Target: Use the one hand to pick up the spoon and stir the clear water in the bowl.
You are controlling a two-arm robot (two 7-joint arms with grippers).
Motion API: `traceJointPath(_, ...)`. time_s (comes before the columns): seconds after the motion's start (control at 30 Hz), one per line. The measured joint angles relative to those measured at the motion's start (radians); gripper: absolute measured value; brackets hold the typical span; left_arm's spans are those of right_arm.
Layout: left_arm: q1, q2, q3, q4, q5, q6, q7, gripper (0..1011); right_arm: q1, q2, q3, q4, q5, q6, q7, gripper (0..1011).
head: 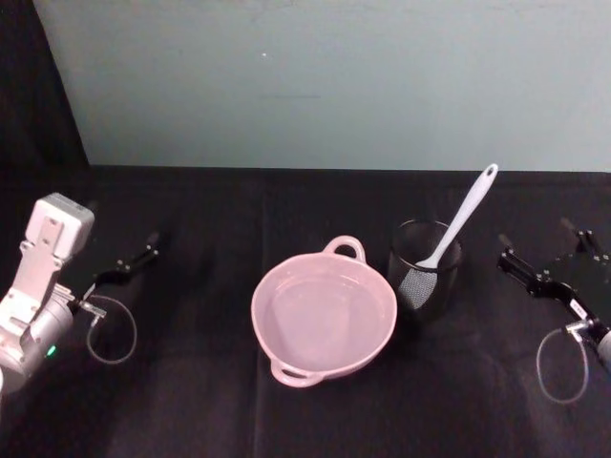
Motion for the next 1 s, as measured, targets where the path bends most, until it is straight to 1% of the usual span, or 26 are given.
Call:
traceJointPath(0.2, 0.000, 0.000, 0.000, 0.000, 0.000, 0.000, 0.000, 1005, 0.028, -0.027, 0.011, 0.022, 0.041, 0.029, 0.046, 1003)
traceJointPath(0.33, 0.000, 0.000, 0.000, 0.000, 0.000, 0.000, 0.000, 1005, 0.060, -0.051, 0.015, 0.044, 0.095, 0.068, 0.095, 1002)
traceJointPath(0.37, 0.000, 0.000, 0.000, 0.000, 0.000, 0.000, 0.000, 1005, 0.077, -0.063, 0.016, 0.058, 0.122, 0.088, 0.119, 1003)
traceJointPath(0.47, 0.000, 0.000, 0.000, 0.000, 0.000, 0.000, 0.000, 1005, 0.103, -0.083, 0.020, 0.086, 0.158, 0.113, 0.151, 1002)
traceJointPath(0.5, 0.000, 0.000, 0.000, 0.000, 0.000, 0.000, 0.000, 1005, 0.120, -0.098, 0.027, 0.106, 0.195, 0.131, 0.176, 1002)
traceJointPath(0.53, 0.000, 0.000, 0.000, 0.000, 0.000, 0.000, 0.000, 1005, 0.130, -0.107, 0.032, 0.118, 0.216, 0.141, 0.187, 1002)
traceJointPath(0.57, 0.000, 0.000, 0.000, 0.000, 0.000, 0.000, 0.000, 1005, 0.144, -0.121, 0.038, 0.136, 0.251, 0.156, 0.203, 1003)
traceJointPath(0.63, 0.000, 0.000, 0.000, 0.000, 0.000, 0.000, 0.000, 1005, 0.162, -0.132, 0.043, 0.160, 0.288, 0.172, 0.219, 1002)
traceJointPath(0.67, 0.000, 0.000, 0.000, 0.000, 0.000, 0.000, 0.000, 1005, 0.178, -0.142, 0.045, 0.183, 0.319, 0.183, 0.233, 1003)
traceJointPath(0.73, 0.000, 0.000, 0.000, 0.000, 0.000, 0.000, 0.000, 1005, 0.192, -0.149, 0.045, 0.203, 0.341, 0.192, 0.242, 1003)
traceJointPath(0.77, 0.000, 0.000, 0.000, 0.000, 0.000, 0.000, 0.000, 1005, 0.206, -0.154, 0.045, 0.222, 0.361, 0.200, 0.251, 1003)
traceJointPath(0.87, 0.000, 0.000, 0.000, 0.000, 0.000, 0.000, 0.000, 1005, 0.230, -0.160, 0.043, 0.250, 0.389, 0.214, 0.266, 1002)
traceJointPath(1.0, 0.000, 0.000, 0.000, 0.000, 0.000, 0.000, 0.000, 1005, 0.272, -0.166, 0.030, 0.304, 0.433, 0.249, 0.297, 1002)
